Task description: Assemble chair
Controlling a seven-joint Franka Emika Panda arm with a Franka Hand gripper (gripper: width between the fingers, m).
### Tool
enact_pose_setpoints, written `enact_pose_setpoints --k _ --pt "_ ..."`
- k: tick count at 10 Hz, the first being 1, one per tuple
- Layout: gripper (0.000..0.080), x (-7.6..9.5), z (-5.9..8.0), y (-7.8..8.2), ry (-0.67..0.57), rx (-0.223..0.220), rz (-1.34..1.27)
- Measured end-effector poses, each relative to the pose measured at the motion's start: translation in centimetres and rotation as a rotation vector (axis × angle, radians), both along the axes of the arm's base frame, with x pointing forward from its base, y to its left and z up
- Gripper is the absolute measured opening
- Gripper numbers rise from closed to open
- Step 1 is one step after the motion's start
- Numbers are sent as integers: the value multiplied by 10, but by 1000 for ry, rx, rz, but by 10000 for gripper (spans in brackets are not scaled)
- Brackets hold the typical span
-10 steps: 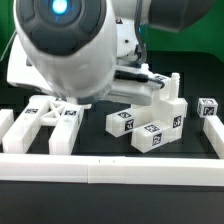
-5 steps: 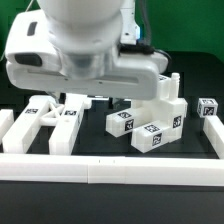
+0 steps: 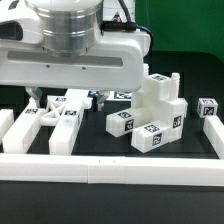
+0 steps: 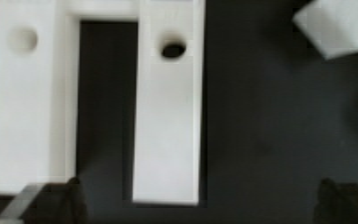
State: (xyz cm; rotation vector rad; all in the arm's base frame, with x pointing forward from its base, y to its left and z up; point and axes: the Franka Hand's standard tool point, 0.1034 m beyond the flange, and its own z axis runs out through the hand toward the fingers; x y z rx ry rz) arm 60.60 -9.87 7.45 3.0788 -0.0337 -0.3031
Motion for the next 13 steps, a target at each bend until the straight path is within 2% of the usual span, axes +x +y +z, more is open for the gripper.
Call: enact_pose_setpoints --k 1,2,4,5,9,13 --pt "648 5 -2 -6 -95 1 18" --pt "648 0 -4 -10 -141 2 11" --pt "648 -6 -10 -6 -111 19 -28" --pt "648 -8 -13 -3 -110 48 -99" --pt "648 -10 -16 -3 -110 51 -104" --pt "648 -28 -38 -13 -134 41 -46"
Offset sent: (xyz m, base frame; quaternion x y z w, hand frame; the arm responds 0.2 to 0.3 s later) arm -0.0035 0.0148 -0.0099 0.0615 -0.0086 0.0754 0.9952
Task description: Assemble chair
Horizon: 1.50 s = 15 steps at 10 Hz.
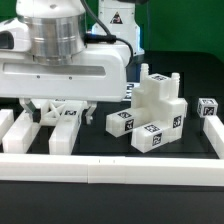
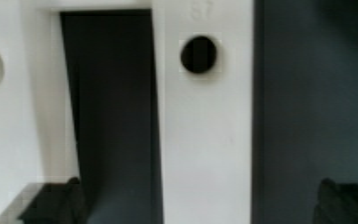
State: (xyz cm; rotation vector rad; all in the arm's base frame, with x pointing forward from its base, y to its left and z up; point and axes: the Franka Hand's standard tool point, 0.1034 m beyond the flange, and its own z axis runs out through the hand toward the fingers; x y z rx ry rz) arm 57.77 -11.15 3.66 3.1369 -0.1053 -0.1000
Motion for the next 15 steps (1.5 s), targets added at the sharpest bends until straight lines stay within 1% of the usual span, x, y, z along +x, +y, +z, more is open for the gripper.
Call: enact_pose_setpoints --k 4,6,7,10,12,14,15 --pt "648 0 -2 0 2 -1 8" --pt "648 -4 -10 2 15 0 26" --pt "648 -5 -16 4 18 -1 30" --pt "648 -8 -28 10 8 -8 37" --pt "648 -8 -30 15 2 -10 38" --pt "648 -8 -32 15 4 -10 39" --pt "525 -9 -31 13 4 -11 37"
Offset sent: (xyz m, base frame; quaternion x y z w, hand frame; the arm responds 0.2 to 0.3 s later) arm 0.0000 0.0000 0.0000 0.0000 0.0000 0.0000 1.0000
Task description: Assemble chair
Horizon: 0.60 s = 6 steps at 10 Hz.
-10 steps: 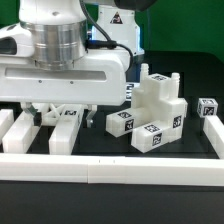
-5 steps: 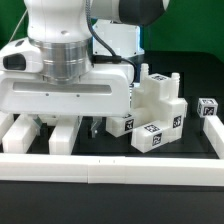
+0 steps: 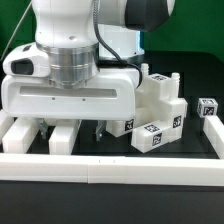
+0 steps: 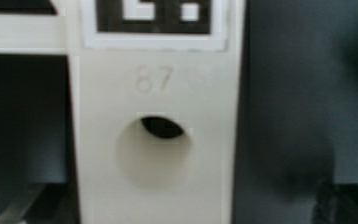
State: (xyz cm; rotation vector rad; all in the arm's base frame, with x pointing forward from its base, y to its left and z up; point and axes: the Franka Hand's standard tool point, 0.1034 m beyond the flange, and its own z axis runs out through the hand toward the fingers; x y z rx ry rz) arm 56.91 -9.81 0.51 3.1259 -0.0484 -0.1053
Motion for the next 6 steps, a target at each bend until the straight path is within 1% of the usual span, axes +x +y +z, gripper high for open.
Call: enact_pose_setpoints --k 1,2,3,6 --pt "525 0 0 -3 1 -1 -1" --pt "342 -1 1 -6 1 -3 -5" --pt "284 -1 1 -8 -1 -3 -7" --pt "284 2 4 -8 -1 -1 -10"
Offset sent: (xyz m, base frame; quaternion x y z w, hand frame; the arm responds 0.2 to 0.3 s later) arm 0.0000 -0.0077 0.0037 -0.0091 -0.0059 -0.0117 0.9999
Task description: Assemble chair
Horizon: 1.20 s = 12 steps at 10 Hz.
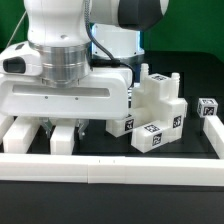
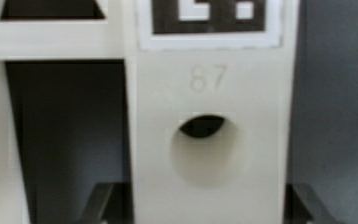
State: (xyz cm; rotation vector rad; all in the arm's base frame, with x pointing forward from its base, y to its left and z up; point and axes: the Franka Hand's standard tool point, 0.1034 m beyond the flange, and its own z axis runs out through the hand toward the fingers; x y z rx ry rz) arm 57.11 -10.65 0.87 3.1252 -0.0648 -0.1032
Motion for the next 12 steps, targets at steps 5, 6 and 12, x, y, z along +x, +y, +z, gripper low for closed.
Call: enact_pose_setpoints --k 5,6,12 --pt "284 10 51 4 -12 29 -4" --pt "284 13 67 5 -21 36 0" --pt "284 21 98 18 -52 46 -34"
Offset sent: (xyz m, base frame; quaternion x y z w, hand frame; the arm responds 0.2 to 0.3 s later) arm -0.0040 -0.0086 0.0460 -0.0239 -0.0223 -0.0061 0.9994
